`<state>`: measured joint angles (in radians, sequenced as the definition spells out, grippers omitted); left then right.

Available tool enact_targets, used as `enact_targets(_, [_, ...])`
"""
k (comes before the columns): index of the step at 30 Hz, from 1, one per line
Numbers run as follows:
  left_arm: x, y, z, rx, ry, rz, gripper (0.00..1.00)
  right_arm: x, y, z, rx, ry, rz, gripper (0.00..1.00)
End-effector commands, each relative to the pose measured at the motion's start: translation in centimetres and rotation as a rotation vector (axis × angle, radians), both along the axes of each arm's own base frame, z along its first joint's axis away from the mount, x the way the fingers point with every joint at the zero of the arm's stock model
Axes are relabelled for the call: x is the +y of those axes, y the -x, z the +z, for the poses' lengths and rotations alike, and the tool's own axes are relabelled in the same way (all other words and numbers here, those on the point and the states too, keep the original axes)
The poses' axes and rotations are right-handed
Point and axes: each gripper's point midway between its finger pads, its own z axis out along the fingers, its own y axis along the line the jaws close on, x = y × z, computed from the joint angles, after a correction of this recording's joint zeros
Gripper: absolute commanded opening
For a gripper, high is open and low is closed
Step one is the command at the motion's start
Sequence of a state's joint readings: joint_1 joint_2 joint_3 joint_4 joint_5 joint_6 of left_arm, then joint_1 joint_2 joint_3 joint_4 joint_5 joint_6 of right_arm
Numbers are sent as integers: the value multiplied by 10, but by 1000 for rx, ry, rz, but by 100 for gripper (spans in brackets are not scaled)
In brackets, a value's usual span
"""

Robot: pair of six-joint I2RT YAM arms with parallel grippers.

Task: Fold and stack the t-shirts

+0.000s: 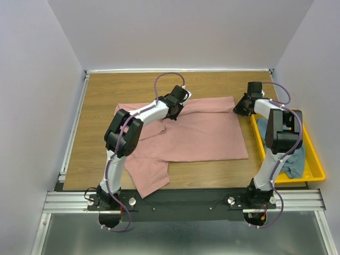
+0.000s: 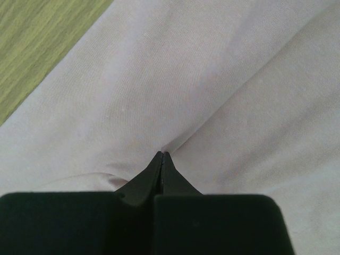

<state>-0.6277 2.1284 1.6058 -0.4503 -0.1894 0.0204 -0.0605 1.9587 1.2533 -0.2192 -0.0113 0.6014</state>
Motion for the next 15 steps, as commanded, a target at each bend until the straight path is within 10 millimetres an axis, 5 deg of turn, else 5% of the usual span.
enact_targets(1, [0,-2,15,-21,30,1,0,-10,-4,-5,7,30,-30,23])
enact_targets(6, [2,-3,16,-23,17,11,0,-15,-4,9,-20,62,-23,4])
enact_targets(15, [14,-5,17,-18,-1,39,0,-27,2,27,-33,94,-29,1])
